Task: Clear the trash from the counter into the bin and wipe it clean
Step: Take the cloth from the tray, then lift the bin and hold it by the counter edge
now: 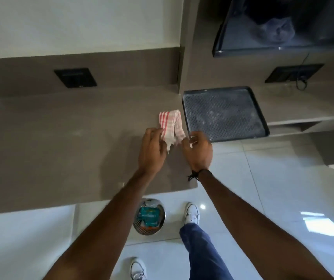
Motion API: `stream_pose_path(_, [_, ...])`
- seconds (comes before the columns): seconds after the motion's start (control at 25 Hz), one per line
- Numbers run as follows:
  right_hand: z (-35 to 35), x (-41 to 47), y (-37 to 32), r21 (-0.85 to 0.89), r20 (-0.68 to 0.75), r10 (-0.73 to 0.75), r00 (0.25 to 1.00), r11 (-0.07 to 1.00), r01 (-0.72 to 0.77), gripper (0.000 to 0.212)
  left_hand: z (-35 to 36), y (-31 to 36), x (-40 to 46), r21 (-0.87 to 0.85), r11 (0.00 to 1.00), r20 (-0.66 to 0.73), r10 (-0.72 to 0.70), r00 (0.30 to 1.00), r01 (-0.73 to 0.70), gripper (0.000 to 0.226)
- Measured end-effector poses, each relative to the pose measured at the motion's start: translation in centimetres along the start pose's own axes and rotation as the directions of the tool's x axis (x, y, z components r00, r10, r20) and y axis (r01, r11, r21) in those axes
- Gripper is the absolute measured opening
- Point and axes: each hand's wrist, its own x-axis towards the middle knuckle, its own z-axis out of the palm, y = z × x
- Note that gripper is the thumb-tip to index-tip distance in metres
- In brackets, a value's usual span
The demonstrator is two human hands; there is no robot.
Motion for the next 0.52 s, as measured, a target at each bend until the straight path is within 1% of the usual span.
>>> stream_pose_path(0.04, [-0.3,-2.8,0.9,-0.025,-0.101,-0.032,0.994,0.999,0.03,0.016,-0.2,-0.5,-2.9,-0.013,0.997,-0.001,0.077,0.997,-0.077,0.033])
stream_pose_path(0.08, [-0.5,-5.6,2.3,-0.066,-0.171,-0.076,0.982,0.996,0.066,0.014,-0.2,-1.2,-6.2,-0.027,0.99,0.022,0.14,0.99,-0.139,0.032])
stream_pose_path(0.12, [-0.4,-8.1,3.9,-0.11,-0.198,-0.126,0.972,0.988,0.105,0.015,0.0,-2.2,-9.4,-0.04,0.981,0.062,0.191,0.98,-0.189,0.031])
stream_pose_path(0.2, [0.8,-12.9,7.6,-0.19,-0.172,-0.182,0.968,0.97,0.149,0.02,1.2,-5.0,-15.1,-0.049,0.966,0.137,0.258,0.956,-0.253,0.027])
stream_pose_path(0.28, [3.5,-17.3,11.8,-0.258,-0.058,-0.137,0.989,0.959,0.117,0.024,3.3,-8.5,-20.0,-0.043,0.972,0.199,0.234,0.952,-0.23,0.023])
stream_pose_path(0.32, [5.1,-19.1,13.9,-0.291,0.022,-0.082,0.996,0.953,0.084,0.024,4.5,-10.5,-22.0,-0.041,0.981,0.218,0.192,0.957,-0.188,0.023])
stream_pose_path(0.36, [7.3,-20.6,16.2,-0.322,0.109,-0.008,0.994,0.946,0.043,0.022,6.1,-12.9,-23.8,-0.043,0.993,0.223,0.115,0.968,-0.109,0.023])
stream_pose_path(0.4, [9.5,-21.7,18.4,-0.355,0.199,0.085,0.976,0.935,-0.009,0.021,7.8,-15.5,-25.3,-0.038,0.999,0.221,0.015,0.975,-0.007,0.025])
stream_pose_path(0.44, [12.2,-22.5,21.1,-0.385,0.273,0.179,0.945,0.921,-0.063,0.025,10.1,-18.5,-26.6,-0.018,0.993,0.222,-0.11,0.969,0.116,0.03])
stream_pose_path(0.48, [14.8,-22.9,23.6,-0.399,0.317,0.271,0.909,0.908,-0.131,0.032,12.2,-21.4,-27.5,0.02,0.969,0.218,-0.243,0.945,0.244,0.035])
stream_pose_path(0.52, [17.3,-23.1,26.1,-0.4,0.335,0.353,0.874,0.893,-0.207,0.04,14.2,-24.3,-28.1,0.067,0.927,0.226,-0.373,0.9,0.368,0.04])
